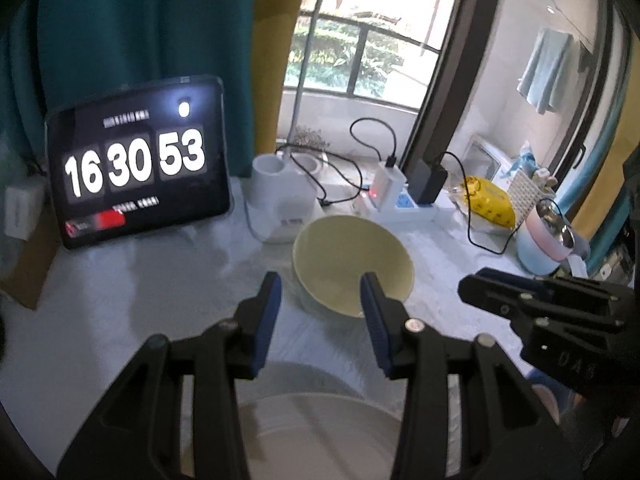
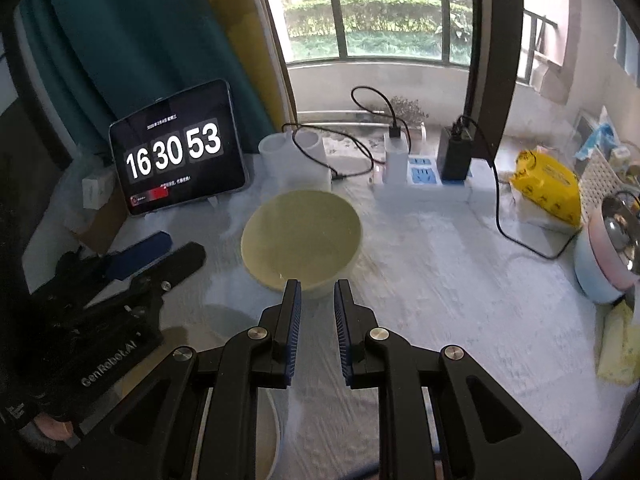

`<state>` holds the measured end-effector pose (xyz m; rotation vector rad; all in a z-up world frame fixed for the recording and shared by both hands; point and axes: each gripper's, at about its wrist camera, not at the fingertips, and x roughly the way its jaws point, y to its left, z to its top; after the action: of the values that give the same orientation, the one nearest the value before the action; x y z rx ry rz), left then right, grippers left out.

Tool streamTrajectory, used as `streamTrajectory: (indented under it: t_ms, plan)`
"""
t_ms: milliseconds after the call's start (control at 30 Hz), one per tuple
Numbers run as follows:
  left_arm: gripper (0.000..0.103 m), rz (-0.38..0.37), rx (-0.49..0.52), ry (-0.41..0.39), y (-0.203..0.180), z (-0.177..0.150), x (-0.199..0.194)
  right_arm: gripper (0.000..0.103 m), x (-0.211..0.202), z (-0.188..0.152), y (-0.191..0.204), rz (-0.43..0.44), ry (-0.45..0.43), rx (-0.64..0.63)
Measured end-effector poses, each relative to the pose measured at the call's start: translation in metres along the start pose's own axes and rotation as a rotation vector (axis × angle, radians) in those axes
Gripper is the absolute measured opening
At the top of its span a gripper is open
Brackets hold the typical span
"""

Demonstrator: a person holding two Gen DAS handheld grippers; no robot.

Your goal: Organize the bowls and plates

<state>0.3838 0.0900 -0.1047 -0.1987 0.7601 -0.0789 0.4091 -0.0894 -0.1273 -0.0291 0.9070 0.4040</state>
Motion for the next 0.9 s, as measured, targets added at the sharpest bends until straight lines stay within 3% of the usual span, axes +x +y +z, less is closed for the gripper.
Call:
streamTrajectory:
  t_ms: [167, 433, 700, 800, 900]
  plan:
    - [0.043, -0.013, -0.043, 0.025, 0.004, 0.004, 0.018, 0.018, 0.016, 0.01, -0.001, -0.01, 0.026, 0.018]
    - [0.042, 0.01, -0.016, 0.083, 0.01, 0.015, 0.043, 0.018, 0.045, 0.023, -0.003, -0.028, 0.047, 0.045]
    - [0.042, -0.019, -0.031, 0.166, 0.012, 0.011, 0.071, 0.018, 0.084, 0.024, -0.015, -0.066, 0.116, 0.094]
    - [0.042, -0.01, -0.03, 0.179, 0.012, 0.011, 0.078, 0.027, 0.088, 0.024, -0.018, -0.079, 0.11, 0.1]
    - [0.042, -0.003, -0.036, 0.191, 0.014, 0.009, 0.087, 0.028, 0.094, 0.024, -0.022, -0.086, 0.125, 0.121]
